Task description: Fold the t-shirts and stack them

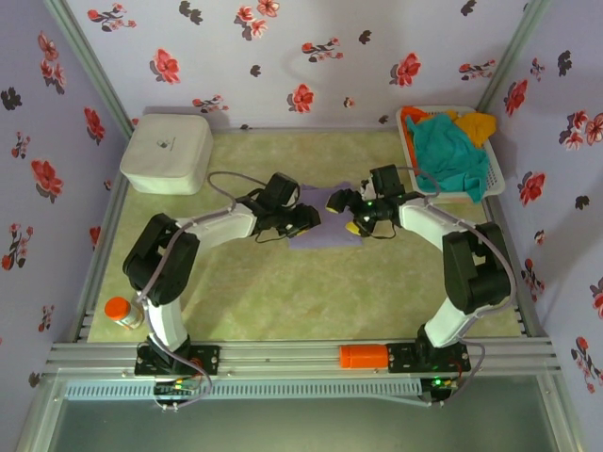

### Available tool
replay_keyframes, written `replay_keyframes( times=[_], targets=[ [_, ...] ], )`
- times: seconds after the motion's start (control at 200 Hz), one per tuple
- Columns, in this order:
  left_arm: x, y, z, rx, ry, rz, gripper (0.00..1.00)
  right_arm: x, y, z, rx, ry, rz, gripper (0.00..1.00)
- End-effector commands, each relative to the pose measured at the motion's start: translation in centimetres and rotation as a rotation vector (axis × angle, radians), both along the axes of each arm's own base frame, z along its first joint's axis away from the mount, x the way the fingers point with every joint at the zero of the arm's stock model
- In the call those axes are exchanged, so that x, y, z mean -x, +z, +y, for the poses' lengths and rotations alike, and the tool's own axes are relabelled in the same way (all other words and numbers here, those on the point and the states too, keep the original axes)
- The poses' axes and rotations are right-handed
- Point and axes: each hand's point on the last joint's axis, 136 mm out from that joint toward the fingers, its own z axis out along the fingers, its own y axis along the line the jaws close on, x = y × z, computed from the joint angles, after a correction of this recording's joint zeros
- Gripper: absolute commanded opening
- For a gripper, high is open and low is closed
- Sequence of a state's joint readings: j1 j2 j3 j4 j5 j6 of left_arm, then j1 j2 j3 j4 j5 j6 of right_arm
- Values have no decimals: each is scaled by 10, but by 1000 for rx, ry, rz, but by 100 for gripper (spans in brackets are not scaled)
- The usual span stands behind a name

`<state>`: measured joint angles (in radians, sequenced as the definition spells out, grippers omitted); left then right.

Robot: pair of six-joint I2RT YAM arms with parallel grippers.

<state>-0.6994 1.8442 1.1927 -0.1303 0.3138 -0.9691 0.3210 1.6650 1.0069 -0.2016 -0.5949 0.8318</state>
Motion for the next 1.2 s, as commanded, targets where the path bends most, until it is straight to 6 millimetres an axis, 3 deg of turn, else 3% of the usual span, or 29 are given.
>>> replay_keyframes(
  times=[0.0,0.215,0.38,0.475,0.6,0.755,0.805,0.86,0.9,1.05,1.195],
  targets=[
    [-10,-25,15,-26,73,12,42,-5,-17,-3,6,-17,-9,86],
    [-3,-51,42,-60,129,49,41,8,-60,-16,36,-29,56,86],
    [4,-64,53,-95,125,77,41,11,-63,-17,35,-26,58,86],
    [1,-54,62,-106,126,66,40,8,-49,-16,38,-17,30,86],
    [-13,-15,80,-142,115,-24,41,4,-16,-15,44,16,-29,86],
    [-34,29,92,-224,5,-156,50,5,26,-16,60,53,-93,86],
    [-39,37,92,-254,-36,-180,58,7,37,-18,66,62,-109,86],
    [-42,37,91,-290,-80,-185,73,10,46,-19,72,70,-122,87],
    [-44,36,86,-292,-129,-189,76,13,51,-20,78,77,-130,87],
    [-53,6,77,-329,-206,-121,77,23,64,-29,99,81,-156,87],
    [-60,-21,70,-330,-197,-74,71,35,64,-43,116,69,-156,87]
  ],
)
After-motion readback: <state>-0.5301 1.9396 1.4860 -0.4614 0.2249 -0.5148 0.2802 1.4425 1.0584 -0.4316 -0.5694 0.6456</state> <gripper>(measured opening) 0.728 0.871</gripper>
